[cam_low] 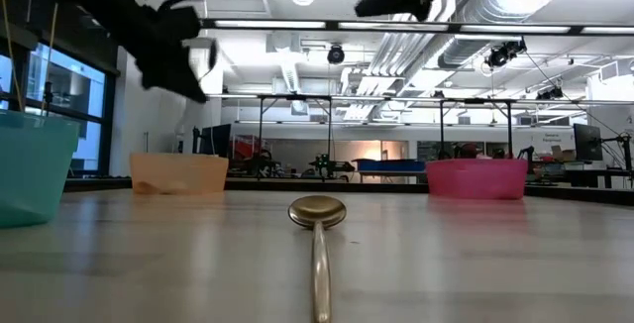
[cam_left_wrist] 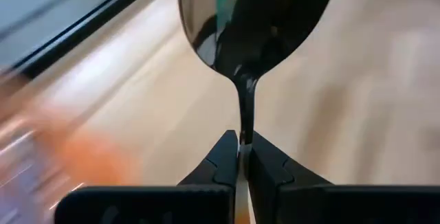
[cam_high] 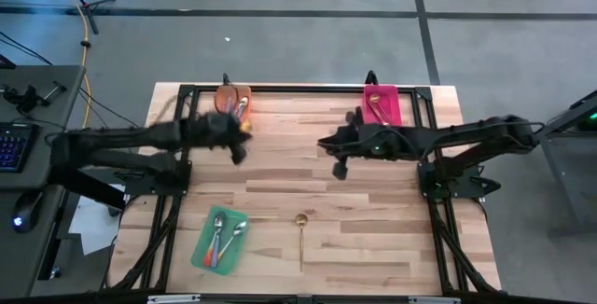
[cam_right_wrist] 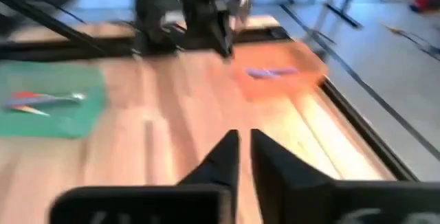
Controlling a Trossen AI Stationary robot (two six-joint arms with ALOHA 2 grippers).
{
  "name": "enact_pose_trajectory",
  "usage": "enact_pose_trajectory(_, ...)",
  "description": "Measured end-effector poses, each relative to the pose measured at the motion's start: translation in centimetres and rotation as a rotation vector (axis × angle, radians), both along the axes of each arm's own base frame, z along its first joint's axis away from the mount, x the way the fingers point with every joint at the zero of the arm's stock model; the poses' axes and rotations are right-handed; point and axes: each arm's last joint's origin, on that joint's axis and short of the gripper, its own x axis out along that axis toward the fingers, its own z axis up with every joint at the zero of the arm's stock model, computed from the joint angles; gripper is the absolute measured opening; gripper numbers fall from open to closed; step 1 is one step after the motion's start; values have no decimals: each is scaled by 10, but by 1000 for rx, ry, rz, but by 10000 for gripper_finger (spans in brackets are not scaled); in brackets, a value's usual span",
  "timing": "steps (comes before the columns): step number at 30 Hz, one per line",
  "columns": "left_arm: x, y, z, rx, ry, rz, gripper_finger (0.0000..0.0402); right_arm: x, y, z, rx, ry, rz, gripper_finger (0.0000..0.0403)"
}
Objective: Sort silverware by color (type)
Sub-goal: Put the orange spoon into the green bin
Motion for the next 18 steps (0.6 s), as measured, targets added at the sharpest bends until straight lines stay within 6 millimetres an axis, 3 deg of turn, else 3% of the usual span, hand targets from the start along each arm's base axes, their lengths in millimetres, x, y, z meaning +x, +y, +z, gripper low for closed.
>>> enact_pose_trajectory(2, -15, 19, 10, -32, 106, 91, 4, -5, -2, -1, -6, 36, -45, 7)
enact_pose_trajectory(6, -32, 56, 29, -116, 155, 181, 4, -5, -2, -9, 5, 94, -77, 14)
enact_pose_trajectory(11, -32, 92, 26, -189, 140, 200, 4, 0, 3, -18, -26, 138, -68, 2)
enact_pose_trajectory(18, -15, 98, 28, -165, 22, 97, 3, -2, 3, -22, -37, 187, -67, 0)
